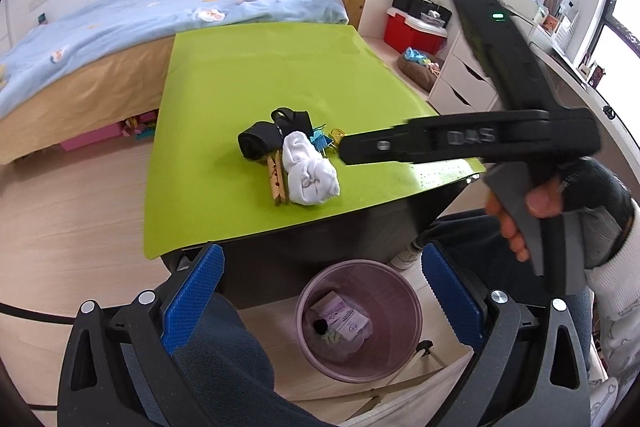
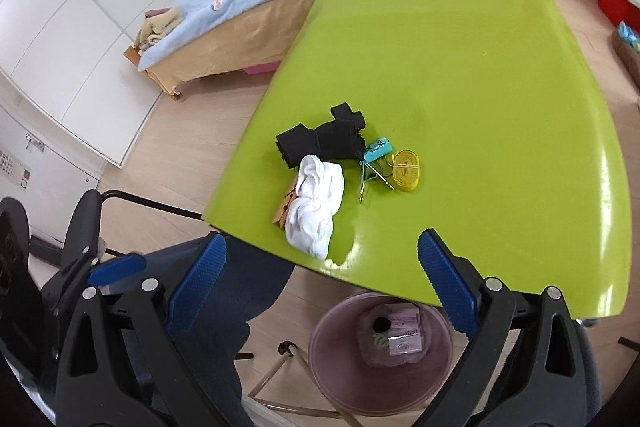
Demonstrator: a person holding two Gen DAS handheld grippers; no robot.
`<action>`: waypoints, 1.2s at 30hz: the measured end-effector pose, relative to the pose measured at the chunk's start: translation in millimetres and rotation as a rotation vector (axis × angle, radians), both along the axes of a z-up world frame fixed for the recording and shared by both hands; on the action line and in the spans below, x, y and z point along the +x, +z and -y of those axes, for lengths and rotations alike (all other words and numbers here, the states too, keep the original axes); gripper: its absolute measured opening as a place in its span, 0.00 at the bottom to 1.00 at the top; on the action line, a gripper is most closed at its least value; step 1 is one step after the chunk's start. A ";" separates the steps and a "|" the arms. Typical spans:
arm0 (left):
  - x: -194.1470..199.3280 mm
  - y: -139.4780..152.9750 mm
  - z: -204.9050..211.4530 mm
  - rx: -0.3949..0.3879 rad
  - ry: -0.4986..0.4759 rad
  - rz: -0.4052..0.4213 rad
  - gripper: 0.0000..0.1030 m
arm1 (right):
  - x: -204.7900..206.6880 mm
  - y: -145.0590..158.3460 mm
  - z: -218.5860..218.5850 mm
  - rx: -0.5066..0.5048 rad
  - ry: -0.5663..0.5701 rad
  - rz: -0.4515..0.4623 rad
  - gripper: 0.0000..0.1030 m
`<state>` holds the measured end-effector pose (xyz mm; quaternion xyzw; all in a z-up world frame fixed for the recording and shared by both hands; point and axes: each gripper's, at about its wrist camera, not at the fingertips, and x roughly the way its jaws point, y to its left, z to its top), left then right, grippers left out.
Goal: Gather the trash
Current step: 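Grasp the white sock with the right tool and lift it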
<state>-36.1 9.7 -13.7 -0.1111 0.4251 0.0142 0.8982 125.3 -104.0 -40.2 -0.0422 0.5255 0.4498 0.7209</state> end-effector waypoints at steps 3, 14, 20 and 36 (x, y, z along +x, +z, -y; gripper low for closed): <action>-0.7 -0.1 -3.5 -0.001 0.009 0.000 0.93 | 9.3 -14.5 -12.4 0.001 -0.007 -0.069 0.92; -1.7 -0.1 -12.7 -0.010 0.031 0.000 0.93 | 16.6 -38.1 -41.9 -0.014 0.009 -0.147 0.63; -0.7 -1.0 -16.0 -0.016 0.037 -0.002 0.93 | 17.7 -38.7 -42.7 -0.018 0.020 -0.147 0.30; 35.8 1.2 -23.6 0.009 0.025 -0.025 0.93 | 15.7 6.9 3.5 0.044 -0.002 -0.045 0.29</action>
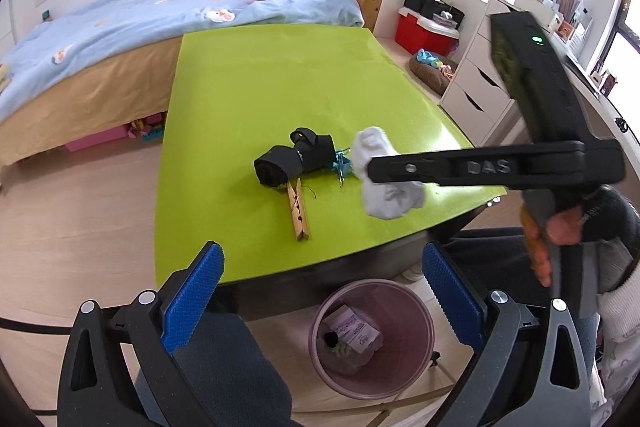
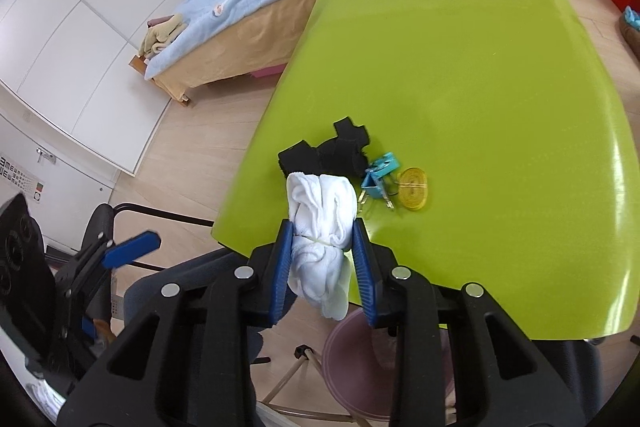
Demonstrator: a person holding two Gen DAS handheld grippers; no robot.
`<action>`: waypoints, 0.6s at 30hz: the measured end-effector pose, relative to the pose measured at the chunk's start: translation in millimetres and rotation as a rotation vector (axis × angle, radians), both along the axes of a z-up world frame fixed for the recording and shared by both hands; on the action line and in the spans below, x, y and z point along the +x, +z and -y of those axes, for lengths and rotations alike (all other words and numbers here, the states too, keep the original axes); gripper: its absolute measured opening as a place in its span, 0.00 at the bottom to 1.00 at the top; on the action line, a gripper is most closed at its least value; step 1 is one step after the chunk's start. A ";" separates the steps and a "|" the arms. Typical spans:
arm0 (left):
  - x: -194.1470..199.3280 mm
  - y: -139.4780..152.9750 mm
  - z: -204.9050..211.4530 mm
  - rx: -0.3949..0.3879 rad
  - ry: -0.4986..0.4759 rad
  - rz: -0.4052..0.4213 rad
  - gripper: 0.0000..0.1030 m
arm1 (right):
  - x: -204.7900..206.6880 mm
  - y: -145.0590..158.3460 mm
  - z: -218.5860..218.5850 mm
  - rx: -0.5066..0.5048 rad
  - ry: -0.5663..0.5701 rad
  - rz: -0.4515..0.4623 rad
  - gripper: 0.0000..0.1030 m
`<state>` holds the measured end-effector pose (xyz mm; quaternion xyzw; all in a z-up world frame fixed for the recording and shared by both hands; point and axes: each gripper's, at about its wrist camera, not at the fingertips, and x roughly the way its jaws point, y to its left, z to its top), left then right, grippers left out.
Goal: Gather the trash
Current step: 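Grasp the white sock with the right tool and lift it, then grasp the wooden clothespin with the left tool while the right tool holds the white sock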
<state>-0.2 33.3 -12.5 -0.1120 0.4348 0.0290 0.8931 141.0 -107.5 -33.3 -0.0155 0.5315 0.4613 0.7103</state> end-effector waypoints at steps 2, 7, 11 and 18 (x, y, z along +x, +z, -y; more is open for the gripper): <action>8.0 -0.8 -1.8 0.003 0.001 -0.009 0.93 | 3.2 2.7 5.7 -0.001 -0.008 0.004 0.29; 36.8 -9.7 -5.4 0.010 -0.004 -0.071 0.93 | 8.7 5.2 14.5 -0.024 -0.028 0.030 0.29; 58.2 -24.0 -6.6 0.027 -0.013 -0.136 0.93 | 12.5 3.7 23.9 -0.030 -0.044 0.041 0.29; 88.8 -51.2 -9.7 0.040 0.003 -0.238 0.92 | 15.4 2.5 36.6 -0.046 -0.060 0.066 0.29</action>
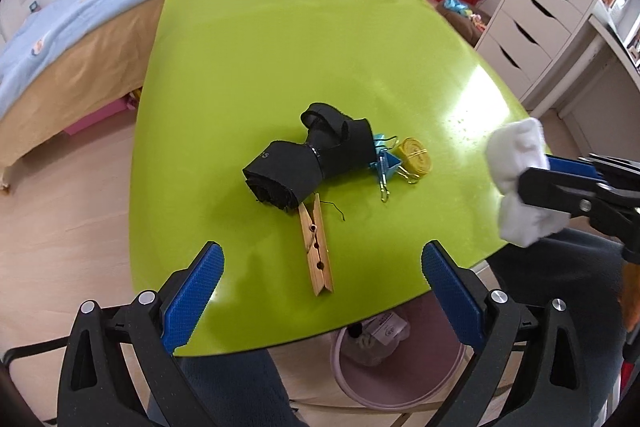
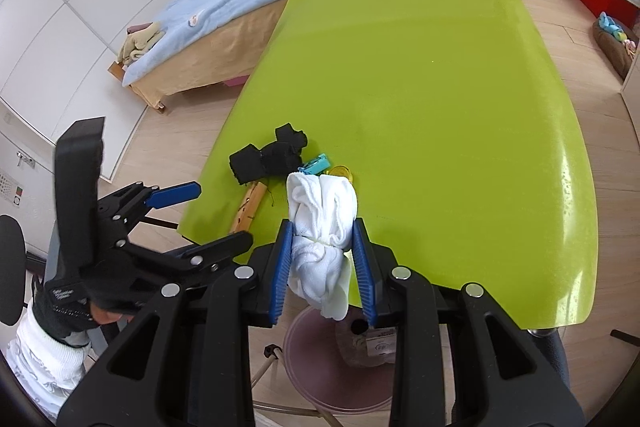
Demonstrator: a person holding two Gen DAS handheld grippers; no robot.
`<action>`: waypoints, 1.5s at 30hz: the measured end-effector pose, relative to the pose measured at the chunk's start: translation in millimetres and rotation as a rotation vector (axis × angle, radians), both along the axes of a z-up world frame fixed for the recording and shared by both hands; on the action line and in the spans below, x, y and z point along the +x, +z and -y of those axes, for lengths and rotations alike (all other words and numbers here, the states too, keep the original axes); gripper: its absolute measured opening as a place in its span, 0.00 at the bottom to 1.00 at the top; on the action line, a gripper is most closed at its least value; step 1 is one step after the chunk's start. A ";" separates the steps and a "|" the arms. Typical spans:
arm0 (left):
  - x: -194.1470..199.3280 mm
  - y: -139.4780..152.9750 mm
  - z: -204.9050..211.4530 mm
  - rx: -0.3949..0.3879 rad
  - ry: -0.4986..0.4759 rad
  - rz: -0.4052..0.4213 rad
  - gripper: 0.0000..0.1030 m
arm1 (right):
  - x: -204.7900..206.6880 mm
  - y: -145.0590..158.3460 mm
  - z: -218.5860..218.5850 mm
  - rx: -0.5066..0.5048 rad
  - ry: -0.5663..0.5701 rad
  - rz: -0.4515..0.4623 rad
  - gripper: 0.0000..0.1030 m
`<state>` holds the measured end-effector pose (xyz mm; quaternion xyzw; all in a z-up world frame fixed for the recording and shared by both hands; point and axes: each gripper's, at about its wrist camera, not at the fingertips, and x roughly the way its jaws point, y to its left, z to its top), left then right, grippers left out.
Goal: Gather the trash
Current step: 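Grasp the wooden clothespin with the left tool while the right tool holds the white sock, then drop the clothespin and white sock into the wastebasket with both tools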
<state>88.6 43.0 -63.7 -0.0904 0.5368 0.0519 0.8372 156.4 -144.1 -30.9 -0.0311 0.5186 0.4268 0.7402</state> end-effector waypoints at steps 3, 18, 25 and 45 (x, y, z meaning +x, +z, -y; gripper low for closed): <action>7.4 -7.4 0.7 0.002 0.006 -0.024 0.89 | 0.5 0.0 1.4 -0.009 -0.002 0.013 0.29; 10.4 -15.6 0.0 0.000 -0.012 -0.039 0.27 | -2.6 2.9 -1.6 -0.041 0.007 0.061 0.28; 1.1 -10.9 0.8 -0.005 -0.024 -0.006 0.13 | -6.8 4.5 -2.6 -0.051 0.008 0.082 0.29; -65.4 49.3 31.9 -0.004 -0.081 0.201 0.13 | -56.8 22.9 40.0 -0.050 0.033 0.187 0.29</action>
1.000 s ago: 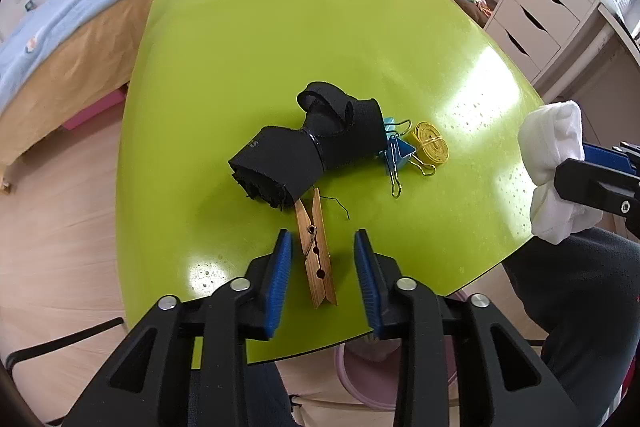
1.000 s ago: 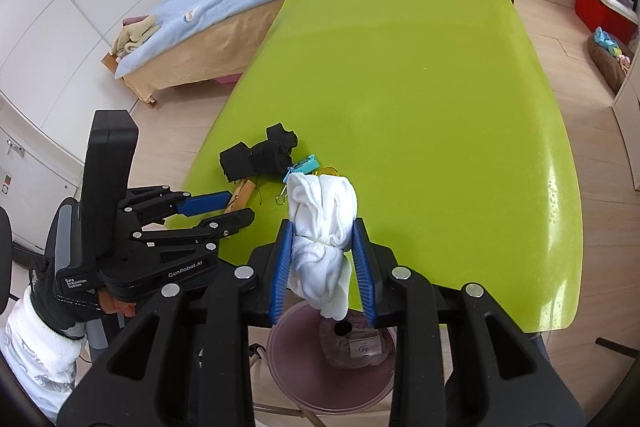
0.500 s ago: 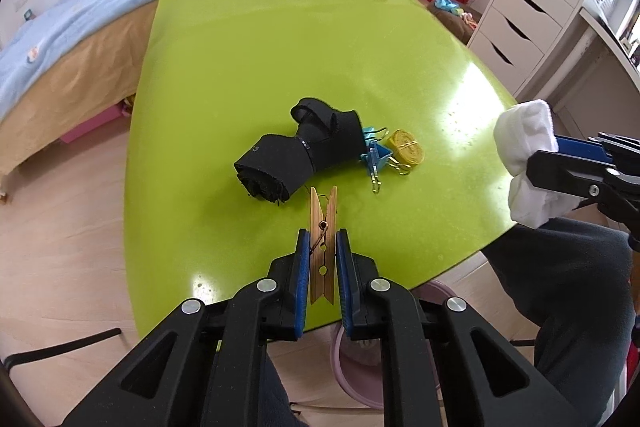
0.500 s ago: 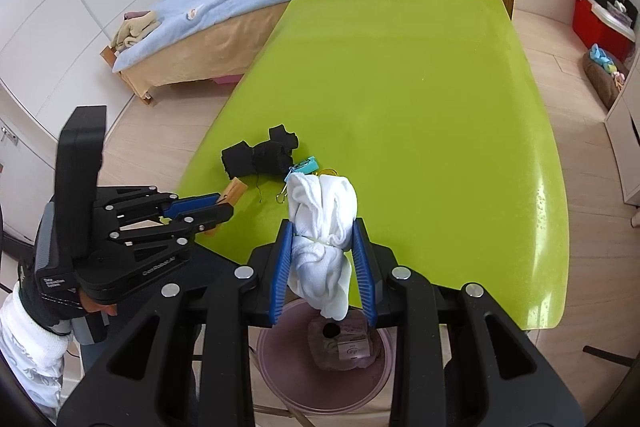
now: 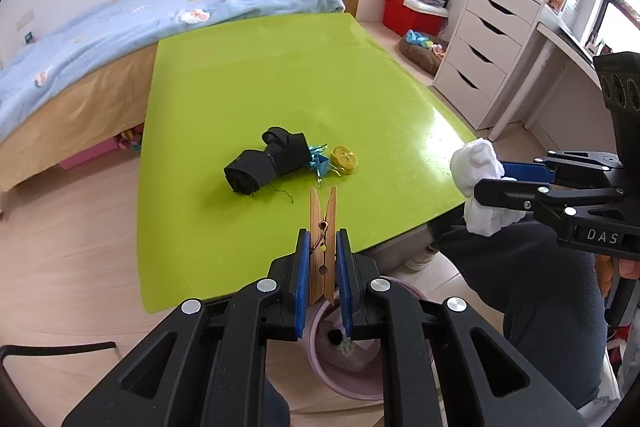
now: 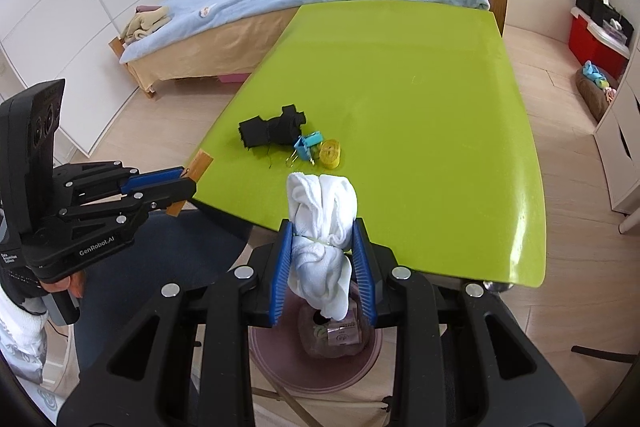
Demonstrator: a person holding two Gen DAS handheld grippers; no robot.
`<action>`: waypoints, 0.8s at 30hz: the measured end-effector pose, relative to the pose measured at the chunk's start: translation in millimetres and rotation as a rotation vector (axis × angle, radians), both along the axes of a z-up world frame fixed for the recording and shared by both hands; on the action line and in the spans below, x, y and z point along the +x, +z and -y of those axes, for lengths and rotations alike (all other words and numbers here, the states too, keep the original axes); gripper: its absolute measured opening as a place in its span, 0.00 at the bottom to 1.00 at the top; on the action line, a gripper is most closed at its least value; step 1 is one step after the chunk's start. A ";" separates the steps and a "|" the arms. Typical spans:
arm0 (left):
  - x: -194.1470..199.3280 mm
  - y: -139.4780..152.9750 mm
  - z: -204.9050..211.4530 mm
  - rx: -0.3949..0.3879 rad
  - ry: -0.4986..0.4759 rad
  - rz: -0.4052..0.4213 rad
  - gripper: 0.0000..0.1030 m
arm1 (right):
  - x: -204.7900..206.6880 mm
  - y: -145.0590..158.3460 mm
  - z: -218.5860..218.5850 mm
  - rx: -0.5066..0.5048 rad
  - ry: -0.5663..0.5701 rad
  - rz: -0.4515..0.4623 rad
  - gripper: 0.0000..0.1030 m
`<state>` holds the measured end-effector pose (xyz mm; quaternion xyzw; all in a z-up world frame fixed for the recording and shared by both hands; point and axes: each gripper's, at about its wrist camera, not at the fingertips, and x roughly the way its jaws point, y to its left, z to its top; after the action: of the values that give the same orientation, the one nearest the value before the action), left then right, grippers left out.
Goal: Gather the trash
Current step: 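Drop the clothespin and white sock into the wastebasket with both tools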
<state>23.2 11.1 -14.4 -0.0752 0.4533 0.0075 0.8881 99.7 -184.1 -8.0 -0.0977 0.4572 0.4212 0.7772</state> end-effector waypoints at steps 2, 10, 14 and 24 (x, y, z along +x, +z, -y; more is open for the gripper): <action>-6.2 2.0 4.4 -0.003 -0.006 0.009 0.13 | -7.1 1.2 4.1 0.002 0.006 0.002 0.29; -28.6 4.9 22.4 -0.019 -0.043 0.024 0.13 | -35.9 -3.1 14.7 -0.009 0.050 -0.015 0.29; -34.2 1.8 31.8 -0.029 -0.062 0.017 0.13 | -48.5 -11.6 17.0 -0.016 0.066 -0.042 0.29; -41.9 -1.9 43.6 -0.048 -0.101 0.009 0.13 | -52.7 -20.1 21.2 -0.009 0.074 -0.082 0.43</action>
<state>-18.7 -32.4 -16.3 -0.0735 0.4525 -0.0487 0.8874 47.0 -205.3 -28.1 -0.1004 0.4866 0.4512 0.7413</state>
